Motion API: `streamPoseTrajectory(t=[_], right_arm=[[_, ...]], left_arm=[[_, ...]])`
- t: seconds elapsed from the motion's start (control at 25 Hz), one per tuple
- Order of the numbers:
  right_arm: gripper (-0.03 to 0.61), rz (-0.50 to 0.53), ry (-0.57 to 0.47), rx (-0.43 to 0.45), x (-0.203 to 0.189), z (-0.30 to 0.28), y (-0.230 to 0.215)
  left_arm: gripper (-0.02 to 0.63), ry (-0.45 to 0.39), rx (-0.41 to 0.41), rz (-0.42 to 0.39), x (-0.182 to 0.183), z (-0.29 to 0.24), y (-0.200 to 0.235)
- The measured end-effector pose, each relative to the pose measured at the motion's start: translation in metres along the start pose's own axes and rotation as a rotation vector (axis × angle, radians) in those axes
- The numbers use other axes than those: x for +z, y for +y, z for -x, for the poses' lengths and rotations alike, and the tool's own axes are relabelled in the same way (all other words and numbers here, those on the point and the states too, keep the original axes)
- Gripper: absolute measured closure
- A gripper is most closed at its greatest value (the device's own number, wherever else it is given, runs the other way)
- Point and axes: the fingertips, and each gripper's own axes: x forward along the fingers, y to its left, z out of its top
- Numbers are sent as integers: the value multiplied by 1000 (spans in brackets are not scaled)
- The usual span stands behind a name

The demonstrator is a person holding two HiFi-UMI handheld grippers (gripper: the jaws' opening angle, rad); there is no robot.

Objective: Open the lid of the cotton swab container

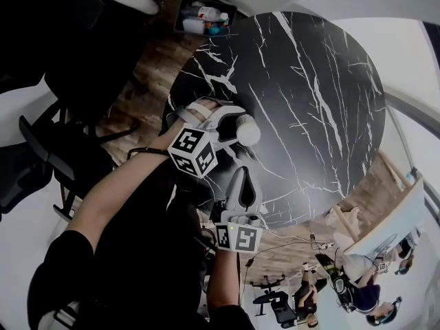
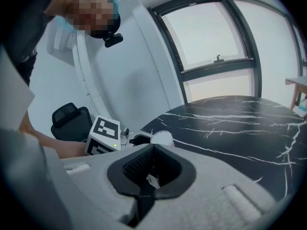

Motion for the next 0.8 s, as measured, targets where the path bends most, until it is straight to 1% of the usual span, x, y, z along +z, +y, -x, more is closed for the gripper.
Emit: streamPoseTrajectory(t=[0.08, 0.16, 0.28, 0.4, 0.52, 0.8], right_arm=[[583, -4, 2, -3, -2, 0, -1], [583, -8, 2, -7, -3, 1, -1], [583, -17, 6, -12, -6, 2, -2], [583, -25, 9, -15, -9, 3, -3], [583, -30, 10, -17, -11, 4, -4], [583, -34, 6, -27, -11, 5, -7]], left_arm=[[330, 17, -16, -13, -1, -3, -1], [353, 26, -30, -24, -1, -6, -2], [348, 18, -42, -31, 5, -9, -4], [337, 30, -51, -41, 7, -15, -5], [341, 43, -52, -47, 6, -18, -5], [345, 41, -48, -56, 5, -18, -4]])
